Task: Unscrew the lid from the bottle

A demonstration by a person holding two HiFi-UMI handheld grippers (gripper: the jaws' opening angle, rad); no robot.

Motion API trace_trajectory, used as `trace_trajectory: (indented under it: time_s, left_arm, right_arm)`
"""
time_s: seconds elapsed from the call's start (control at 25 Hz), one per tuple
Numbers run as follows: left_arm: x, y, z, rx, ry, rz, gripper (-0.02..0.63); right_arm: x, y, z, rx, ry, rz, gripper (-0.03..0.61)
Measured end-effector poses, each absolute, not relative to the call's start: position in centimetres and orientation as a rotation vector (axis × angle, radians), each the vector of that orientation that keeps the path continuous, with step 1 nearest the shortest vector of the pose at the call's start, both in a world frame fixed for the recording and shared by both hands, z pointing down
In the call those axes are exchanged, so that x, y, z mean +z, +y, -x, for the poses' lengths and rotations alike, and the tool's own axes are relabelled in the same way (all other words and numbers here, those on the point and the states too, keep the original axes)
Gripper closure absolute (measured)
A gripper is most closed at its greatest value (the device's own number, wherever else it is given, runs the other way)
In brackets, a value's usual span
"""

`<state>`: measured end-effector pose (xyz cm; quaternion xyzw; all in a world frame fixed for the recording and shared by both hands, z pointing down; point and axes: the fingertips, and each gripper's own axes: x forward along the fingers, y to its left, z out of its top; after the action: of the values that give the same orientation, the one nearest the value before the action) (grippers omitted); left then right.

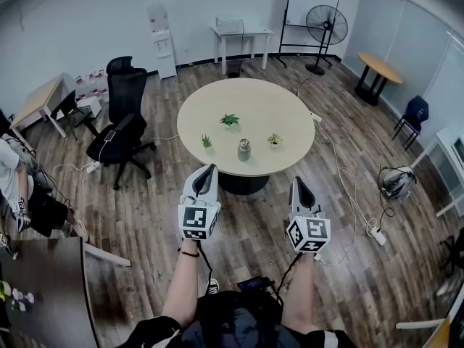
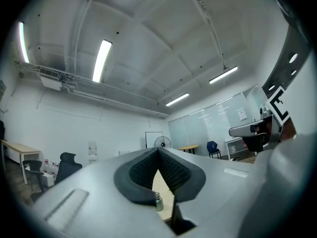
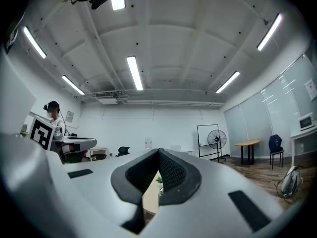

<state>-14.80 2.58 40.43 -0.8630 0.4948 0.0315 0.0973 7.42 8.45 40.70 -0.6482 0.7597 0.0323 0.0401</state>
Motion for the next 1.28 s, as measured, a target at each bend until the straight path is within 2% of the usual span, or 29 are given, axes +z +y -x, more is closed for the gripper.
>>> trace_trajectory:
  time_s: [0.52,0.96,1.28]
  left_arm:
    - [40.4,3.1,13.8,0.106,1.505,2.539,0.612]
    - [41.4,3.9,9.8,0.04,1.526,2.508,0.612]
    - [42.1,-1.0,7.0,0.016,1.505,2.53,0.612]
  right_arm:
    - [40.9,8.8,-9.0,0.101,2.348,1.943,0.575]
    - [41.6,8.3,-12.5,0.071,2.382,1.854,0.575]
    - [43.0,4.3,-15.6,0.05,2.333,1.901,0.575]
